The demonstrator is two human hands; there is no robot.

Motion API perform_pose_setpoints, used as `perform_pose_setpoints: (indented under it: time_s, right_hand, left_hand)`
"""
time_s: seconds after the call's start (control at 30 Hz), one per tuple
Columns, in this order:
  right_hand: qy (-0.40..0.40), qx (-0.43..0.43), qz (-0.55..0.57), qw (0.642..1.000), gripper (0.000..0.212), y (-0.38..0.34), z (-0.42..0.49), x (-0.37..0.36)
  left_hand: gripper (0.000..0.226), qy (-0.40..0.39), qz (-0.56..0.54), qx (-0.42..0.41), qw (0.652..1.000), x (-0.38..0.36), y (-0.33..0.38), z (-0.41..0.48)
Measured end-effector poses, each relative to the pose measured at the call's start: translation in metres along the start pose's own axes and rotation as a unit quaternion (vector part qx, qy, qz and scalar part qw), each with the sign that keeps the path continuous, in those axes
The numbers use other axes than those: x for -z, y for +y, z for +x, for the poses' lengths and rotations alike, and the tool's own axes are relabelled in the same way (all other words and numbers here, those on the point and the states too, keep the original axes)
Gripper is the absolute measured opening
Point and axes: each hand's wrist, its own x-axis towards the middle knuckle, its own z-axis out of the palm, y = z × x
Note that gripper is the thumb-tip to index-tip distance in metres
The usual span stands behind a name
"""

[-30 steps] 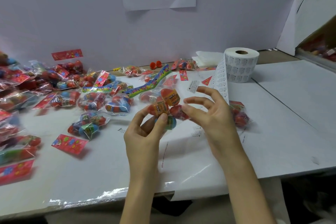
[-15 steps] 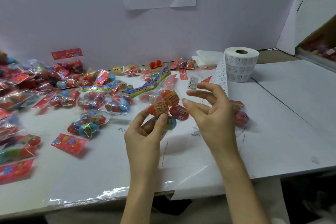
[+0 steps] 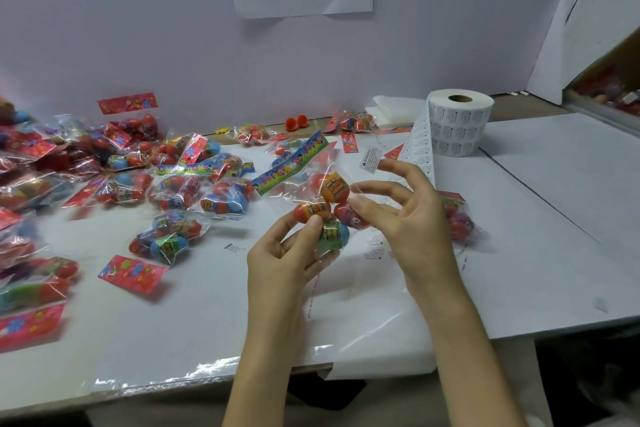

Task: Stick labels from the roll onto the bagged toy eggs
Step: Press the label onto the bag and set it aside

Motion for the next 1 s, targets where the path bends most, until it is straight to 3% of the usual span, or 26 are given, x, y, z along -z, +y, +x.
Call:
perform_pose_setpoints:
  time_s: [0.13,0.3,0.4,0.53,0.63,0.77,0.9,1.0]
  right_hand:
    - [0.021,-0.004,0.016,1.000,0.034,-0.001,0.000,0.001]
    - [-0.040,-0.056,0.036,0.997,0.048,-0.002,-0.001,0.002]
    - [-0.033,-0.031,0.039,0.998,0.046,-0.003,-0.002,-0.001]
    - [0.058,0.026,0.009,0.998,0.048,-0.007,-0.004,-0.004]
    - [0.092,0.108,-0.050,0.989,0.053,-0.011,-0.008,-0.006]
    - [-0.009,0.168,-0.135,0.976,0.058,-0.015,-0.015,-0.011]
    - [-0.155,0.102,-0.052,0.981,0.039,-0.020,-0.017,-0.014]
    - [-0.110,0.057,0.064,0.990,0.018,-0.024,-0.014,-0.013]
  left_hand:
    - [0.051,-0.010,-0.025,-0.007,1.000,0.001,0.001,0.001]
    - [0.048,-0.033,-0.033,-0.026,0.999,0.000,0.001,0.000]
    - [0.048,-0.005,-0.012,-0.050,0.999,-0.001,0.001,-0.001]
    - [0.049,0.074,0.017,-0.104,0.992,0.001,0.000,-0.001]
    - [0.044,0.049,0.003,-0.092,0.995,-0.001,0.003,-0.003]
    - [0.053,-0.068,-0.060,-0.019,0.996,-0.006,0.008,-0.006]
    - [0.044,-0.036,-0.084,-0.025,0.995,-0.003,0.008,-0.004]
    - [0.048,0.002,-0.098,-0.025,0.995,0.000,0.005,-0.001]
